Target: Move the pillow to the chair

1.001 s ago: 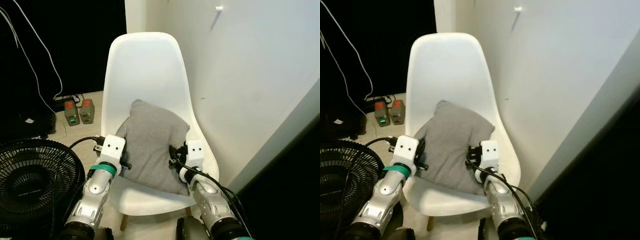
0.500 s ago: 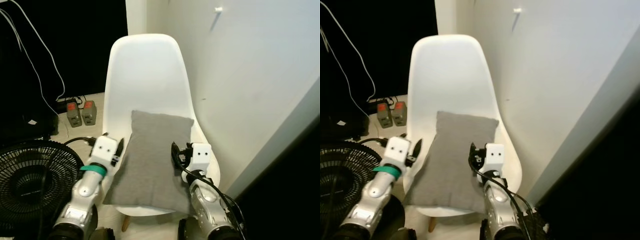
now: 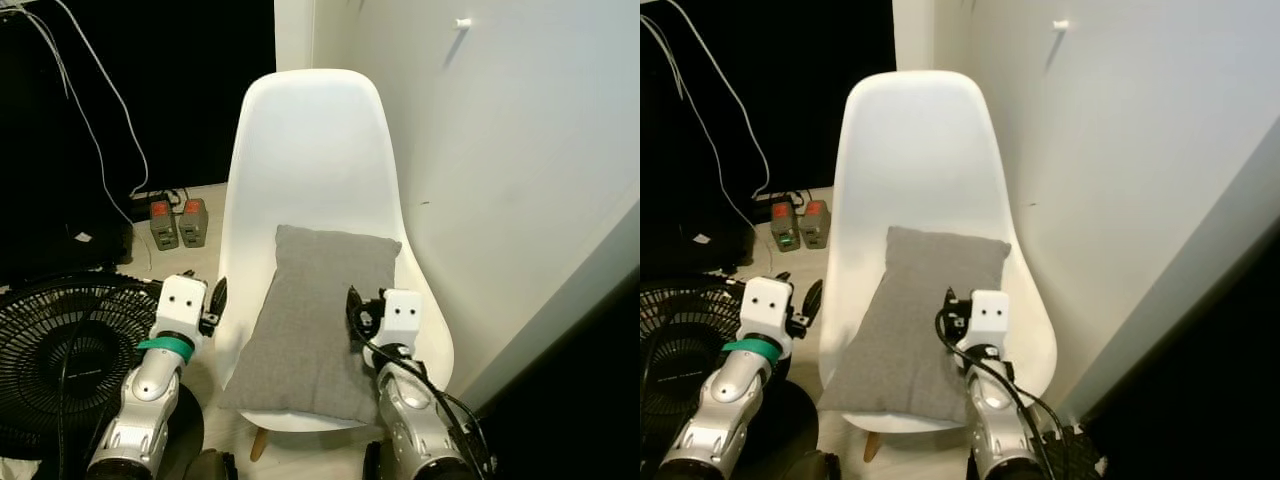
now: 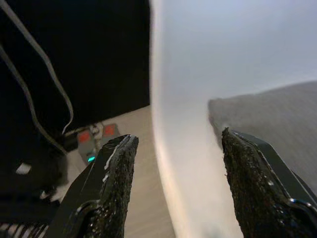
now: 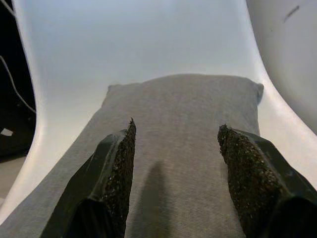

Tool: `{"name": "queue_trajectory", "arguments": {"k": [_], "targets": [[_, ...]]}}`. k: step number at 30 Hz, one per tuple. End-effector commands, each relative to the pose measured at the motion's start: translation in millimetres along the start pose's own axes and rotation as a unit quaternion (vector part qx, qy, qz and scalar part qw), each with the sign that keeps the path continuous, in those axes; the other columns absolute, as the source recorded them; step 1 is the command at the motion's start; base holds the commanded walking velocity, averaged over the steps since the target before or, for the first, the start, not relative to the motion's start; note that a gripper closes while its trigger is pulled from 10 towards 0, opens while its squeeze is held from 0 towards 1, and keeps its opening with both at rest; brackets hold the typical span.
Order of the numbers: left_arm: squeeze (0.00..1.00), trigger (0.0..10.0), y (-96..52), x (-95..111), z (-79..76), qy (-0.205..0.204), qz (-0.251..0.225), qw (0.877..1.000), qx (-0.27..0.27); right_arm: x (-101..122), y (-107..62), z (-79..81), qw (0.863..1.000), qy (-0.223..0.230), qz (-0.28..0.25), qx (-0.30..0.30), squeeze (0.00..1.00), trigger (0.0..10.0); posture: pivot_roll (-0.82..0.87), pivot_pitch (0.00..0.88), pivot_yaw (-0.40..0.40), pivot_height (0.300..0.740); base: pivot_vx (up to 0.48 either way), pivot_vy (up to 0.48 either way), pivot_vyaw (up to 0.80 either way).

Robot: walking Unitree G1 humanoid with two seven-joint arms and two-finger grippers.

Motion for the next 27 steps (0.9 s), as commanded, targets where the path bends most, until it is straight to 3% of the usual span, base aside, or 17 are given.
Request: {"name": "queue_trajectory", "arguments": {"k": [1,5,9,12,13,15,22,27], "targets": [[0.00,10.0,-7.8,-4.7,10.8,0.001,0.014,0.999,0.034,4.3,0.7,-5.4,1.000,0.021,-0.004,0.005,0.00,10.0,0.06,0.029,0.016,0.606,0.000,0.000,0.00],[0.00,10.0,-16.7,-9.4,10.8,0.024,0.020,0.999,0.037,1.3,-6.8,-8.8,0.999,0.029,-0.007,0.022,0.00,10.0,0.08,0.000,-0.017,0.606,0.000,0.000,0.00],[0.00,10.0,-33.6,-17.8,5.1,-0.001,0.038,0.998,0.050,-6.3,-24.0,-21.7,0.999,0.015,-0.002,0.038,0.00,10.0,0.03,0.000,0.023,0.606,0.000,0.000,0.00],[0.00,10.0,-35.6,-20.2,1.3,-0.002,0.041,0.998,0.041,-5.2,-26.4,-25.7,0.999,0.013,-0.005,0.043,0.00,10.0,0.03,0.000,0.023,0.606,0.000,0.000,0.00],[0.00,10.0,-40.2,-24.1,-2.6,0.018,0.043,0.999,0.025,-7.0,-33.6,-43.8,0.999,0.023,0.004,0.022,0.00,10.0,0.01,0.013,0.012,0.606,0.000,0.000,0.00],[0.00,10.0,-41.6,-21.0,1.0,0.010,0.039,0.999,0.035,-6.9,-38.1,-51.8,1.000,0.027,0.006,0.015,0.00,10.0,0.01,0.018,0.012,0.606,0.000,0.000,0.00],[0.00,10.0,-42.6,-1.7,14.5,0.006,0.012,0.997,0.070,-5.5,-48.2,-52.8,0.999,0.034,0.016,0.009,0.00,10.0,-0.02,0.050,0.016,0.606,0.000,0.000,0.00],[0.00,10.0,-46.4,-5.1,8.0,0.002,0.022,0.997,0.069,-3.7,-52.9,-51.6,0.999,0.030,0.022,0.005,0.00,10.0,-0.04,0.056,0.027,0.606,0.000,0.000,0.00]]}}
Point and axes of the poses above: a point about 5 cm out from each wrist's last joint towards the gripper, its own y axis pointing out of the wrist towards the gripper, its own x axis along the axis of the wrist's last joint, z = x × y, the point moved 2 cm from there along y, pointing out of the wrist towards the gripper, and after that the axes turned 15 degrees about -y, right-handed, at the moved point
